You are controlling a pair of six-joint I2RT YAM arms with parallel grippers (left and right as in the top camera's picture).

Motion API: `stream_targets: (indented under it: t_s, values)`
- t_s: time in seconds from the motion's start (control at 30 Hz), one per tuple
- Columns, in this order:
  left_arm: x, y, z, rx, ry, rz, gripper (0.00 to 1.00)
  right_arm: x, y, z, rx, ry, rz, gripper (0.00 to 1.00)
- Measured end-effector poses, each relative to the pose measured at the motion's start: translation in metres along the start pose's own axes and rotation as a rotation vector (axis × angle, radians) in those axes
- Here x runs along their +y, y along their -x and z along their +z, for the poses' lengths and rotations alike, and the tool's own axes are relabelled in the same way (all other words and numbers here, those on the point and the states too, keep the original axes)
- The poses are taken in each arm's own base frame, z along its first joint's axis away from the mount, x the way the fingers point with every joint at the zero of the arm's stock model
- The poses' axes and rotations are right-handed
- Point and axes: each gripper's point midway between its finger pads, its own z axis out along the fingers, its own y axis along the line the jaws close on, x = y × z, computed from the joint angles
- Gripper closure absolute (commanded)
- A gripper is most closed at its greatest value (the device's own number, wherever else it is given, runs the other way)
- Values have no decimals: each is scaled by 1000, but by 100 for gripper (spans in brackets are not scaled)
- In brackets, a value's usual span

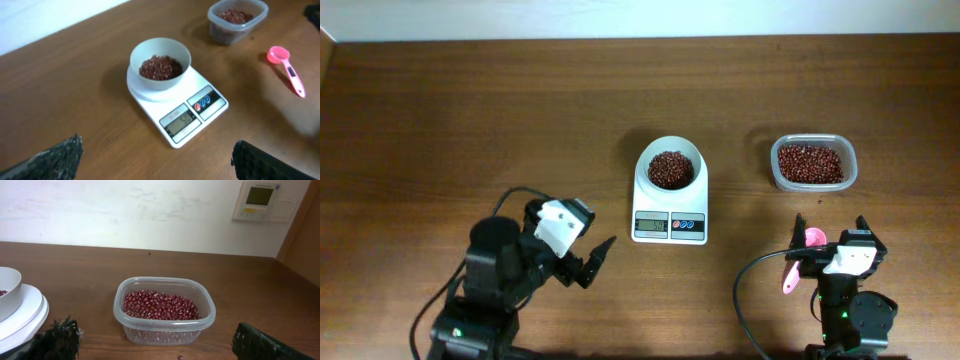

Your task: Scoop and weigh 50g on scale

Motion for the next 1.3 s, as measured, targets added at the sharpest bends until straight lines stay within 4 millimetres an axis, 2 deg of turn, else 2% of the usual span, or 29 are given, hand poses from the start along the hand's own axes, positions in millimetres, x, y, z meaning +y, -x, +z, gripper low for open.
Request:
stream_targets:
  t_s: [0.3, 0.43, 0.77, 0.9, 1.03, 1.13, 1.3]
  values:
    - [1, -29, 2, -227, 90, -85, 1, 0, 0, 0, -1, 0, 0, 1]
    - [9, -33, 0, -309, 143, -107, 1, 0, 0, 0, -2, 0, 0, 1]
    - [57, -36, -32, -460, 419, -187, 1, 0, 0, 0, -1, 0, 0, 1]
    - [73, -37, -38, -536, 521, -183, 1, 0, 0, 0, -1, 0, 0, 1]
    - [84, -55, -33, -494, 582, -216, 1, 0, 0, 0, -1, 0, -1, 1]
    - [91, -78, -29, -408, 634, -258, 1, 0, 0, 0, -1, 0, -1, 1]
    - [94, -81, -29, -397, 655, -259, 1, 0, 0, 0, -1, 0, 0, 1]
